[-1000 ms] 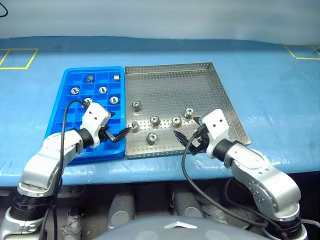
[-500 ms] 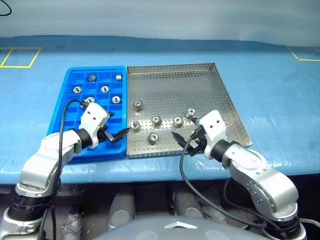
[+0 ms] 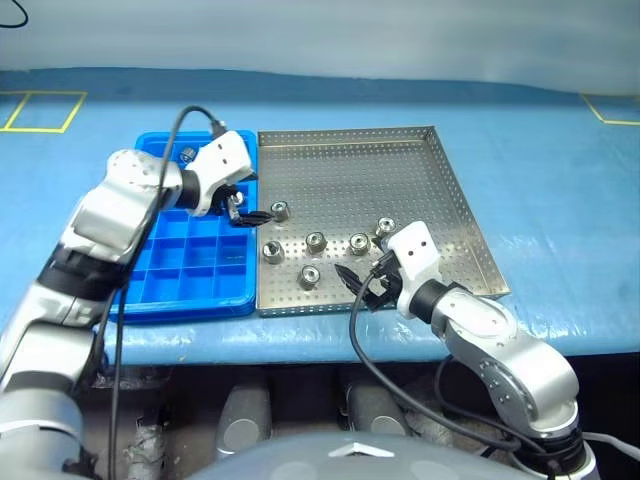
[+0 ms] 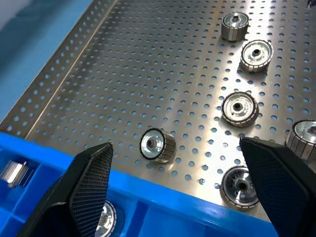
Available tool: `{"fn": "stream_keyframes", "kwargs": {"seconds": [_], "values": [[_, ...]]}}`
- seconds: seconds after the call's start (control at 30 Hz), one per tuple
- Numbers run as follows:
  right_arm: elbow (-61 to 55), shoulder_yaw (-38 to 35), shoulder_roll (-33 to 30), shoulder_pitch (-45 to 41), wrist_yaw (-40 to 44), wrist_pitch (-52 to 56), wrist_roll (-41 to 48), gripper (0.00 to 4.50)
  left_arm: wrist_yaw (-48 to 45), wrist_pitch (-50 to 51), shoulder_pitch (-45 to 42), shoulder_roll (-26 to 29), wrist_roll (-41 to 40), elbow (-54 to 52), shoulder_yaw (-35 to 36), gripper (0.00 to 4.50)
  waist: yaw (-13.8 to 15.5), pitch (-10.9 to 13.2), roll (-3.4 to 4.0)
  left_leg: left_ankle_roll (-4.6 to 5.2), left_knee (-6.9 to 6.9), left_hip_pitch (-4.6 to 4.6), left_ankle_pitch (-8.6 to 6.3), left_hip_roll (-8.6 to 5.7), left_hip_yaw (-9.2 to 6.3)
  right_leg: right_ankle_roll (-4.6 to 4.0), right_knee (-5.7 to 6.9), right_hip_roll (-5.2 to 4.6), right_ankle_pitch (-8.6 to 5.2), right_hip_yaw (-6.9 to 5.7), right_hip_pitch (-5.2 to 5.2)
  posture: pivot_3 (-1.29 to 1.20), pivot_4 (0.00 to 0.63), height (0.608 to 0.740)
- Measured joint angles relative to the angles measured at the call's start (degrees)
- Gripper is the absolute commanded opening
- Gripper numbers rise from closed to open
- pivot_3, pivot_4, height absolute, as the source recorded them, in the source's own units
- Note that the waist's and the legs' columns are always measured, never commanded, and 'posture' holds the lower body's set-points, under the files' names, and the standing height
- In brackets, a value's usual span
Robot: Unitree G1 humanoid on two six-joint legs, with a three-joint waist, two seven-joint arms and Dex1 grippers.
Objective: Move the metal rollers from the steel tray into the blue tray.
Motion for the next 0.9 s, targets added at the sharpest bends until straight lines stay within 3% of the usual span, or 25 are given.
{"fn": "stream_keyframes", "kwargs": {"seconds": [0.17,0.37,0.73,0.9], "values": [[-0.2,0.4,2.0,1.6,-1.6,-1.1,-1.1,4.5,-8.6,-13.5,-10.9,-6.4,9.7,19.8,-7.8,4.49,-0.8,0.0,0.0,0.14,0.06,-0.07,-0.08,-0.02,0.03,0.05,-0.02,-0.02,-0.05,0.04,-0.01,-0.08,0.15,0.74],[-0.7,0.7,4.5,4.5,-4.0,-1.8,-2.0,4.5,-12.2,-25.5,-18.2,-13.9,19.5,38.7,-12.4,4.49,-2.5,0.0,-0.01,0.33,0.18,-0.16,-0.2,-0.02,0.03,0.19,0.0,-0.02,-0.09,0.06,-0.02,-0.14,0.15,0.74],[-2.2,0.5,7.0,7.5,-6.5,-4.0,-3.7,4.5,-8.9,-31.8,-23.0,-18.9,31.2,53.7,-13.8,4.49,-5.7,0.0,-0.02,0.37,0.23,-0.14,-0.22,-0.02,0.03,0.47,0.07,-0.01,0.04,0.11,-0.01,-0.19,0.15,0.74],[-2.2,0.5,7.2,8.2,-6.7,-4.3,-4.0,4.5,-7.5,-31.7,-23.0,-19.5,34.6,55.7,-13.7,2.98,-6.5,0.0,-0.02,0.37,0.23,-0.14,-0.22,-0.02,0.03,0.49,0.08,-0.02,0.04,0.12,-0.01,-0.19,0.15,0.74]]}}
